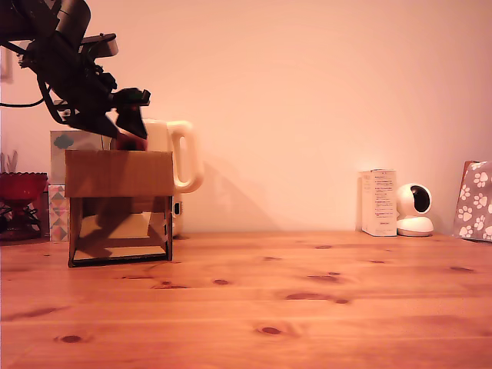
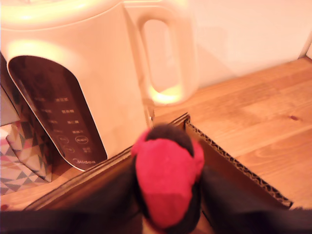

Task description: Drop the footbag into the cardboard dice tower

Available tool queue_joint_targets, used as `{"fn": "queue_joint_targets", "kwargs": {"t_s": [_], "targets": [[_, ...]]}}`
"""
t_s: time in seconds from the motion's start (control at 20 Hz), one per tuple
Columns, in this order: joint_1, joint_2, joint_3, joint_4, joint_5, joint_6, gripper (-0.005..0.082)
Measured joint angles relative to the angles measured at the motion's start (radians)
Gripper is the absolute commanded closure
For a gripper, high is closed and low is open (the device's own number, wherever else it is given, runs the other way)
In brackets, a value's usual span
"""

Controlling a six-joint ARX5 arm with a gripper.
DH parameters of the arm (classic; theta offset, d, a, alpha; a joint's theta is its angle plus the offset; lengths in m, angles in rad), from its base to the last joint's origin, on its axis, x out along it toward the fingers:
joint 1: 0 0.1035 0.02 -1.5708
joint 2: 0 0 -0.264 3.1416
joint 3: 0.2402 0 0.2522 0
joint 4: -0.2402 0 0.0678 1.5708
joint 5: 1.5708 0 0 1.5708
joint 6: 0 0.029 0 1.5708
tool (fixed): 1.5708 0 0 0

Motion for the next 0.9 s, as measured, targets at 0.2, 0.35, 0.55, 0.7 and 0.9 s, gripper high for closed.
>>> {"fn": "queue_joint_targets", "kwargs": {"t_s": [0.2,0.35,0.55,0.7,0.9], "targets": [[-0.001,-0.005,0.003,-0.113,0.000,0.002,0.0136],[-0.008,-0.056,0.003,-0.207,0.000,0.002,0.0593],[-0.025,-0.175,0.005,-0.280,0.039,0.002,0.0788],[-0.031,-0.199,0.006,-0.330,0.077,0.002,0.0788],[-0.043,-0.195,0.006,-0.375,0.123,0.002,0.0788]]}}
